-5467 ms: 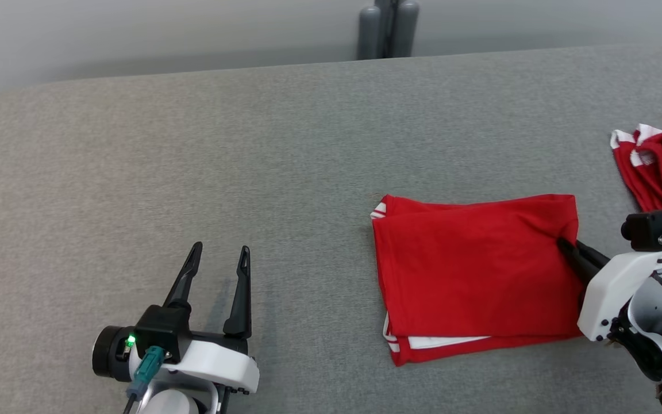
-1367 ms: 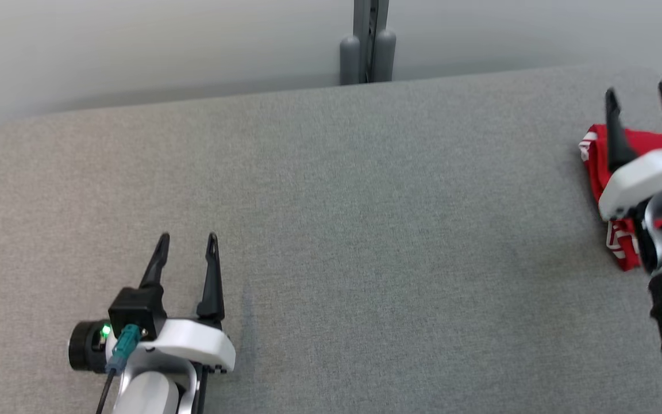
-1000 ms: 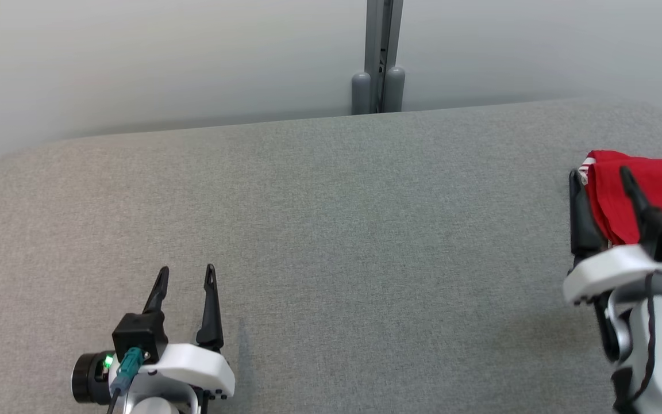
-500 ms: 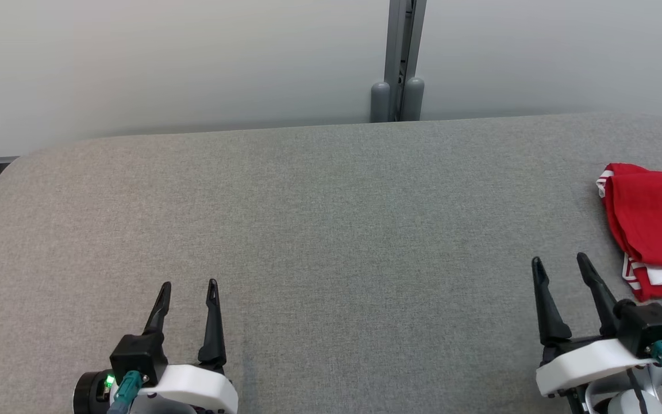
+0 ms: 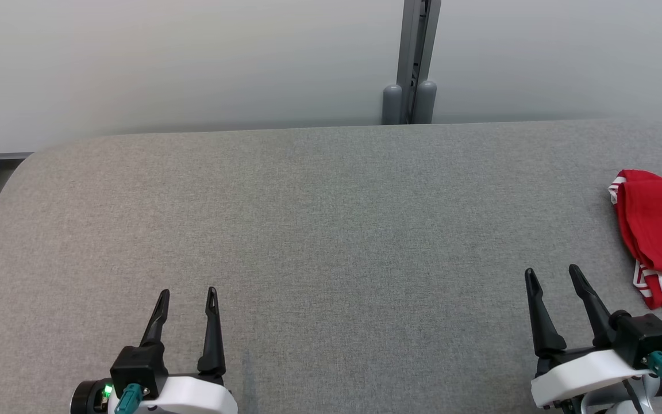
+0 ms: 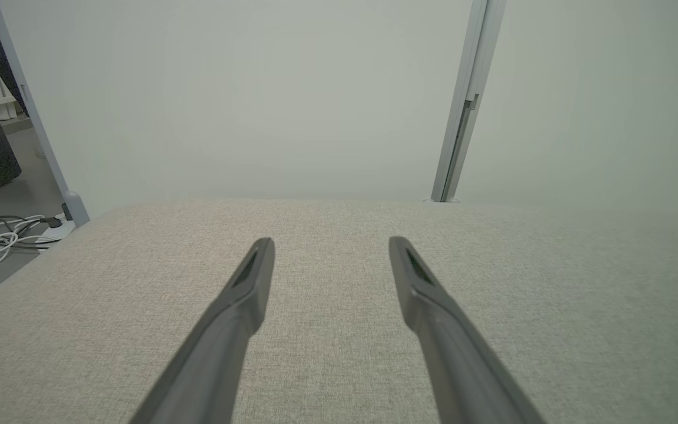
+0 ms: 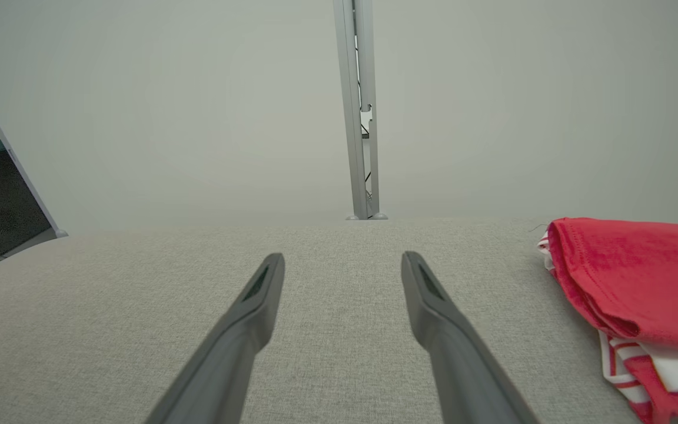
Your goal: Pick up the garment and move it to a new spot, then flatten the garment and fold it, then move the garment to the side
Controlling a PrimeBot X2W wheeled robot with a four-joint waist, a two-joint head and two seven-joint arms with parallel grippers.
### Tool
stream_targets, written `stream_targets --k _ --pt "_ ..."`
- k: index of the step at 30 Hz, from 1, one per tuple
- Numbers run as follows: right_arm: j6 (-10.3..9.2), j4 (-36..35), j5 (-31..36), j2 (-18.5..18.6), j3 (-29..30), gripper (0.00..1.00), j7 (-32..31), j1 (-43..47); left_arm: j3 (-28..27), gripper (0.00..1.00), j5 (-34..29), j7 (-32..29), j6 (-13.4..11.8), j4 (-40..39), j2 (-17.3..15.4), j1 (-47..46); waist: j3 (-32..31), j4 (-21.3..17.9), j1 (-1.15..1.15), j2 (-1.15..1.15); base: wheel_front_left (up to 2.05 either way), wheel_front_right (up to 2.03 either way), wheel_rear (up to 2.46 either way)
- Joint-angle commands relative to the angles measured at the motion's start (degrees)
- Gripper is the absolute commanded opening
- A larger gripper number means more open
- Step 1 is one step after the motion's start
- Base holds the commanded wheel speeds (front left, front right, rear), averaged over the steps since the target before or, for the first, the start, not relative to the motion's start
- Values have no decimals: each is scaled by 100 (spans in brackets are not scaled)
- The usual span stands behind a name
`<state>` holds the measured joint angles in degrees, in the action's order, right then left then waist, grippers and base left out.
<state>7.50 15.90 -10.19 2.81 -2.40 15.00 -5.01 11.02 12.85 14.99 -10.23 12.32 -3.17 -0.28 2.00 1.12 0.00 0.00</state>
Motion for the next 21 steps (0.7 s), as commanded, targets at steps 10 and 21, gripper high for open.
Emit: stream_targets --k 10,21 --pt "-2 24 -81 26 42 100 23 75 -71 100 -83 25 2 -103 -14 80 -9 8 0 0 0 0 0" --pt "-2 16 -111 26 52 100 23 22 -59 100 -43 25 63 69 -14 28 23 28 0 0 0 0 0"
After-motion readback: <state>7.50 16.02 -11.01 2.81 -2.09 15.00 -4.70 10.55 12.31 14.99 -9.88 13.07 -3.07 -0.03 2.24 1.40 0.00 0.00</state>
